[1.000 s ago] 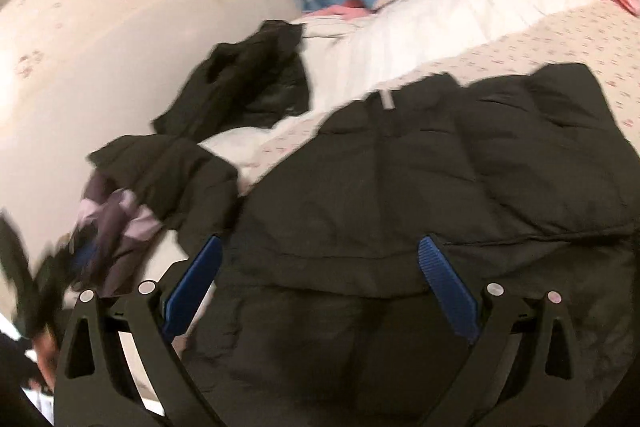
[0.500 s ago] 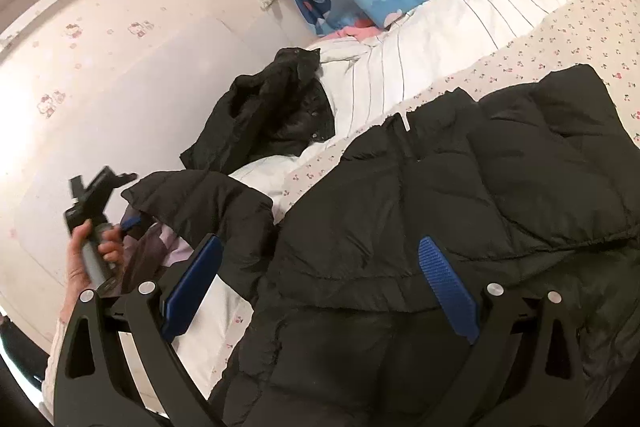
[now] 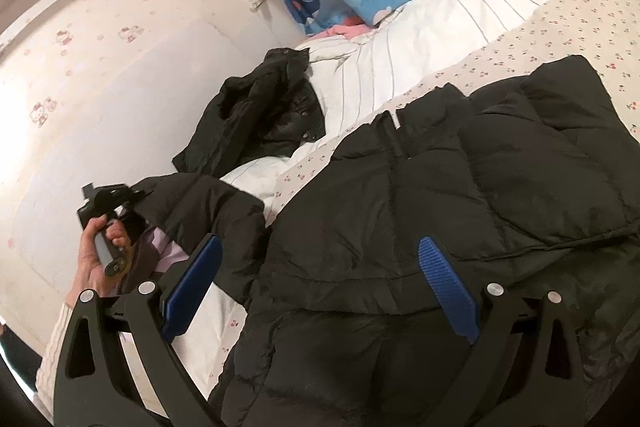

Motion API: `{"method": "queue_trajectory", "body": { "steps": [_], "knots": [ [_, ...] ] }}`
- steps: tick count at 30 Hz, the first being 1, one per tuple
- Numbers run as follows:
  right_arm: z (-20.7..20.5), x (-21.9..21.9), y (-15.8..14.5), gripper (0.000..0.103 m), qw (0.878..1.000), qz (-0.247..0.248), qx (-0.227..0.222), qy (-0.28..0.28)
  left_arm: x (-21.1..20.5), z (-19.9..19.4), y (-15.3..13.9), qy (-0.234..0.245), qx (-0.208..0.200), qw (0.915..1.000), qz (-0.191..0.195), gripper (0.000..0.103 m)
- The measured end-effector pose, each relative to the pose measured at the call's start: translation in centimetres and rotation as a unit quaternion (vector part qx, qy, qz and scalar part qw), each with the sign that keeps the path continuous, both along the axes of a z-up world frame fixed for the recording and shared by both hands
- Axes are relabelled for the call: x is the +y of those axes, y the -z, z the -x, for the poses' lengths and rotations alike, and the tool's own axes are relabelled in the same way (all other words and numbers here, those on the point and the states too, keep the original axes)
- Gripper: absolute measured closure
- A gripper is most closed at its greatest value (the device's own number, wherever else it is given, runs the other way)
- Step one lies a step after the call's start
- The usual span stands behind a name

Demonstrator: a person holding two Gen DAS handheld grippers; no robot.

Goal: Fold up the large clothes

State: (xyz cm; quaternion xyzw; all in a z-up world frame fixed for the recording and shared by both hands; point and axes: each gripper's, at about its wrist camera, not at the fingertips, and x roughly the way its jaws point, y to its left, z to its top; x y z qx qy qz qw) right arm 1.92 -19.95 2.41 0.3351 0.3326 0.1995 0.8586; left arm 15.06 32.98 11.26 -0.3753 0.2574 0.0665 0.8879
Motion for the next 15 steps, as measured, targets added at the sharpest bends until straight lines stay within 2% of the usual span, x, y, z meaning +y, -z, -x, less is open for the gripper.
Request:
{"method": "queue_trajectory", "body": {
  "steps": [3, 7, 11, 15],
  "knots": [
    [0.0, -0.5, 0.1, 0.008, 1.0, -0.009, 0.002, 0.005, -1.9, 1.0, -2.3, 0.041, -0.05, 0.9979, 0.003, 0.096],
    [0.2, -1.0, -0.1, 0.008, 1.0, -0.014, -0.002, 0.011, -6.2, 2.5, -6.2, 0.107, -0.103, 0.9889, -0.009, 0.096],
    [0.5, -2.6, -0.5, 0.008, 0.999, -0.028, -0.007, 0.03, -13.0, 4.0, -8.9, 0.185, -0.129, 0.9739, -0.021, 0.096],
    [1.2, -5.3, -0.3, 0.008, 0.997, -0.064, -0.006, 0.053, -22.5, 5.1, -9.4, 0.273, -0.136, 0.9513, -0.044, 0.096]
  ]
}}
